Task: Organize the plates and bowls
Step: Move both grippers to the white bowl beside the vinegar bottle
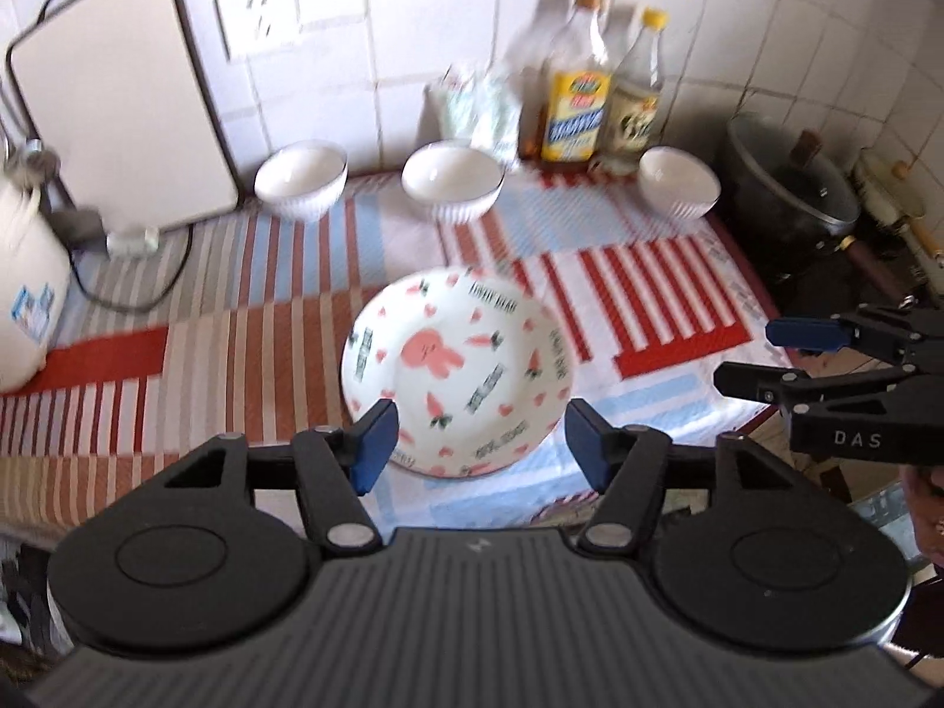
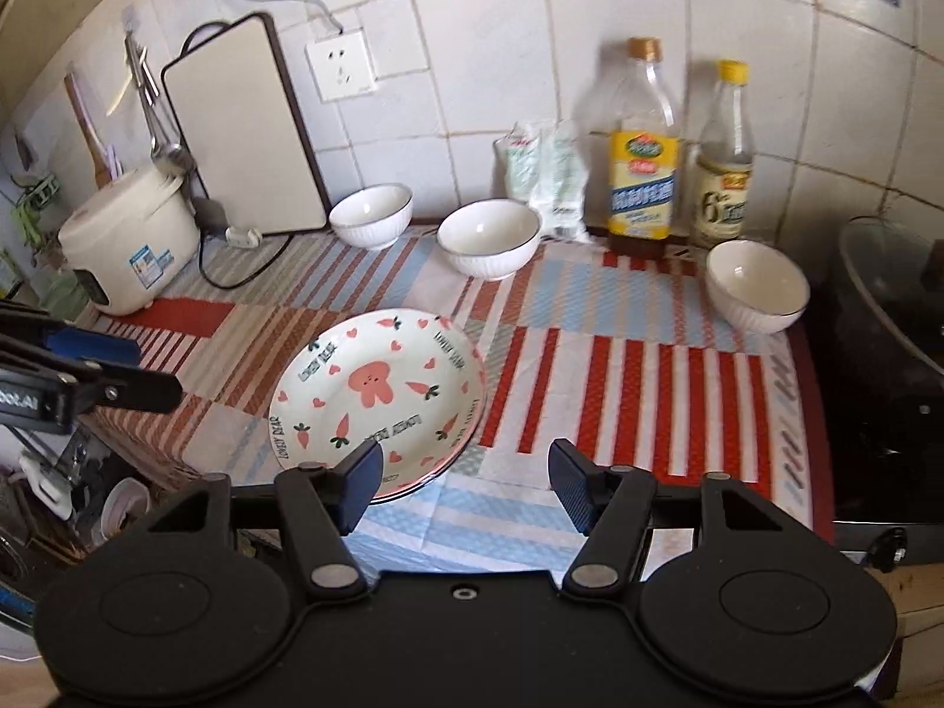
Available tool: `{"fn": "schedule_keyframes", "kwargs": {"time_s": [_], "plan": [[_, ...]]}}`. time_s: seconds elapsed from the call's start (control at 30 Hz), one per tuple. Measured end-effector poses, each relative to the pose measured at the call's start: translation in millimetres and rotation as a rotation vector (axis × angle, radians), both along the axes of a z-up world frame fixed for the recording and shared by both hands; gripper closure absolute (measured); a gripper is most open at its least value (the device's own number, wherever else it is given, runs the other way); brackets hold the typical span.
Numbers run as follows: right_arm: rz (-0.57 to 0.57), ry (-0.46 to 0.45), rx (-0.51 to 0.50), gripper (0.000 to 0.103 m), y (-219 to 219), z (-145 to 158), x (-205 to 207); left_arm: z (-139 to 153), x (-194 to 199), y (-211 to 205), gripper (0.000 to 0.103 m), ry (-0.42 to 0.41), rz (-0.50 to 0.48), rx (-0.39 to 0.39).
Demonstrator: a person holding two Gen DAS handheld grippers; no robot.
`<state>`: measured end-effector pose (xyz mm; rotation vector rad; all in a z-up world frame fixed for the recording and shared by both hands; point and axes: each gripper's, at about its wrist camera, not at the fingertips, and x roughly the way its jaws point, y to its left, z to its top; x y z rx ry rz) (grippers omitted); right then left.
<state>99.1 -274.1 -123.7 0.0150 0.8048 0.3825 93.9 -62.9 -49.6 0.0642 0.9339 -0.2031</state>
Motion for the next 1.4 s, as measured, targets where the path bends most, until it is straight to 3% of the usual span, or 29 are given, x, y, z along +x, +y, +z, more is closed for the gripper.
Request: {"fn": "schedule_keyframes", "kwargs": {"time_s": [0.2, 0.53, 0.7, 0.83, 1.03, 1.13, 1.4], "plan": [[-0.010, -0.079, -0.050, 0.036, -13.9, 19.7, -11.3, 24.9, -3.3, -20.8, 0.036, -0.084, -0.070, 0.045], [-0.051, -0.177, -0.067, 0.036, -36.3, 39.1, -15.5, 47.1, 14.3, -57.7, 0.025, -0.156, -0.163, 0.043], [-0.066, -0.226, -0.086, 0.036, -46.9, 50.0, -13.5, 62.5, 28.4, -69.7, 0.025, -0.225, -0.182, -0.021], [-0.081, -0.251, -0.113, 0.032, -57.0, 55.5, -6.5, 67.4, 50.1, -80.9, 0.025, -0.234, -0.190, -0.057], [-0.081, -0.247, -0.120, 0.029, -74.3, 49.1, 17.1, 55.1, 93.3, -99.5, 0.024, -0.209, -0.174, -0.093], [-0.098, -0.231, -0.109, 0.029, -84.0, 42.8, 36.8, 42.3, 115.9, -110.5, 0.012, -0.216, -0.182, -0.089], [-0.154, -0.197, -0.116, 0.024, -104.9, 10.3, 103.0, -3.8, 179.9, -140.9, 0.011, -0.182, -0.198, -0.128]]}}
